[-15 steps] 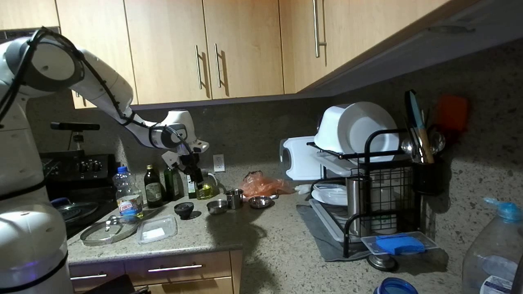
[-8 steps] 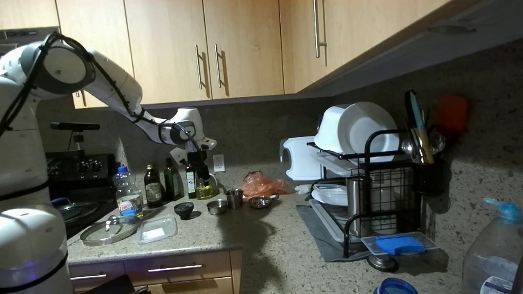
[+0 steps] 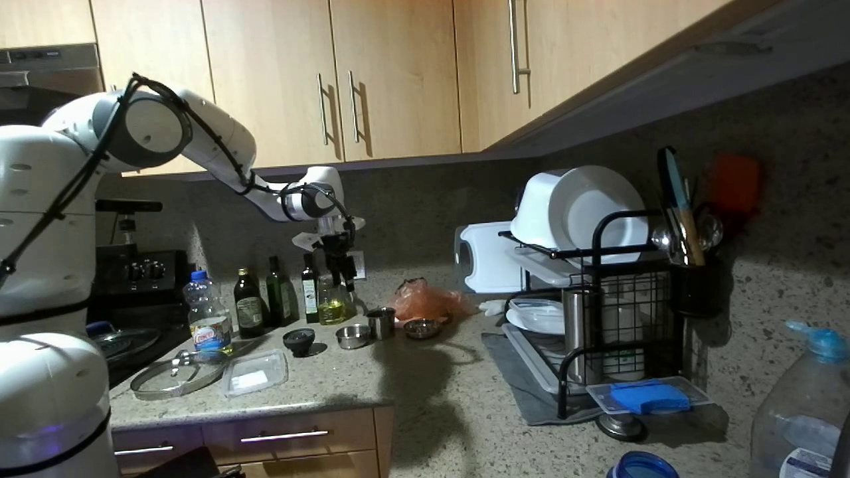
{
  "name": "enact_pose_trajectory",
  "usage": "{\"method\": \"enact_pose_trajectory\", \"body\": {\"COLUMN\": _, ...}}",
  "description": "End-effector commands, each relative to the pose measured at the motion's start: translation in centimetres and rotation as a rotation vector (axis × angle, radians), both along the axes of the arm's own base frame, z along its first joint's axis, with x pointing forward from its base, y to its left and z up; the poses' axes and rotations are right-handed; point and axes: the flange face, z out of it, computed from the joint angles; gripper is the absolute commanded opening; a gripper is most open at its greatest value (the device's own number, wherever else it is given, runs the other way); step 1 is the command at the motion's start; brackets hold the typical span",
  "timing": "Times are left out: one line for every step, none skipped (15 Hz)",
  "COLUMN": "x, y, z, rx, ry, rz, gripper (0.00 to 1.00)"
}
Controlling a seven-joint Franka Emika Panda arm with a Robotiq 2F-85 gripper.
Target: Put the left silver bowl on the right bowl
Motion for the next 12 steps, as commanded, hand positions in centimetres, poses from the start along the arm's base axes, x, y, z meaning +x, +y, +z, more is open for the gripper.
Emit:
{"method": "enact_pose_trajectory", "body": {"x": 0.9, "y": 2.7, "z": 0.3, "rx": -0.006, "ry": -0.001, "rz": -0.014, "gripper": 1.00}}
{"method": "enact_pose_trajectory", "body": {"x": 1.0, "y": 3.5, "z": 0.2, "rx": -0.001, "ry": -0.002, "rz": -0.011, "gripper": 1.00}}
{"method": "enact_pose_trajectory", "body": {"x": 1.0, "y": 4.3, "z": 0.0, "rx": 0.000, "ry": -0.001, "rz": -0.013, "gripper": 1.00}}
{"method": "enact_pose_trajectory", "body": {"x": 1.1, "y": 5.1, "z": -0.2, "rx": -0.002, "ry": 0.002, "rz": -0.009, "gripper": 1.00}}
{"method": "enact_pose_trajectory", "body": {"x": 1.2, "y": 5.8, "z": -0.4, "rx": -0.003, "ry": 0.004, "rz": -0.004, "gripper": 1.00}}
{"method": "enact_pose_trajectory", "body": {"x": 1.4, "y": 6.4, "z": -0.7, "rx": -0.009, "ry": 0.005, "rz": -0.002, "gripper": 1.00}}
{"method": "enact_pose_trajectory", "body": {"x": 1.5, "y": 6.9, "z": -0.9, "rx": -0.017, "ry": 0.003, "rz": 0.004, "gripper": 1.00}}
{"method": "enact_pose_trajectory", "body": {"x": 1.6, "y": 7.3, "z": -1.1, "rx": -0.018, "ry": 0.002, "rz": 0.007, "gripper": 1.00}}
{"method": "enact_pose_trajectory", "body": {"x": 1.8, "y": 7.6, "z": -1.2, "rx": -0.013, "ry": -0.001, "rz": 0.013, "gripper": 1.00}}
{"method": "enact_pose_trajectory", "body": {"x": 1.9, "y": 7.7, "z": -1.3, "rx": -0.006, "ry": -0.003, "rz": 0.016, "gripper": 1.00}}
{"method": "enact_pose_trajectory", "body": {"x": 2.1, "y": 7.6, "z": -1.3, "rx": 0.005, "ry": -0.003, "rz": 0.018, "gripper": 1.00}}
{"method": "enact_pose_trajectory", "body": {"x": 2.3, "y": 7.5, "z": -1.5, "rx": 0.009, "ry": -0.001, "rz": 0.018, "gripper": 1.00}}
